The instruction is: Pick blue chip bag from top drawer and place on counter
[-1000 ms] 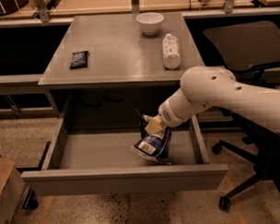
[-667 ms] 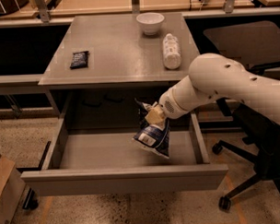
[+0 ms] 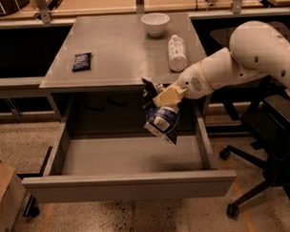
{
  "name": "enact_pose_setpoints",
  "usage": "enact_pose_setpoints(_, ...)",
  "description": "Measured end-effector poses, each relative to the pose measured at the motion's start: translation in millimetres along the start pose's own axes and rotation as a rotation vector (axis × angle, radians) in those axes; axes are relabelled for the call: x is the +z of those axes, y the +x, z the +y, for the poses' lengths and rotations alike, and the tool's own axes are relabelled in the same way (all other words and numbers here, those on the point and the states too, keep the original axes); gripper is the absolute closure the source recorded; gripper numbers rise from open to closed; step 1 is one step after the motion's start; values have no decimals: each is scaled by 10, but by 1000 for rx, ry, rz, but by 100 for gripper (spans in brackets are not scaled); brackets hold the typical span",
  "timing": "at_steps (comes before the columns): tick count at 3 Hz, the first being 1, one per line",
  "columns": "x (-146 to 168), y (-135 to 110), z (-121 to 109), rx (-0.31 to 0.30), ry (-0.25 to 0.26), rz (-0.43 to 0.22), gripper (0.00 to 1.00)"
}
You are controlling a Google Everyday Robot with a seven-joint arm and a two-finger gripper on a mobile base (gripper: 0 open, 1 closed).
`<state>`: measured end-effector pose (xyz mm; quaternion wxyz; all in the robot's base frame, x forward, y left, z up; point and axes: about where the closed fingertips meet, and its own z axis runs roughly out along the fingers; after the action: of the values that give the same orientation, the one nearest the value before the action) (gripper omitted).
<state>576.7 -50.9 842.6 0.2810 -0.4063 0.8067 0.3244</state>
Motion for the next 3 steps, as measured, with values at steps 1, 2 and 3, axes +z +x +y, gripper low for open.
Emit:
enact_pose_setpoints(1,-248,-263,52,-47,-18,-35,100)
enact_pose_setpoints(2,-248,-263,52,-47,-18,-35,100)
enact_pose_setpoints(3,-261,-468,39,-64,-18,-140,100)
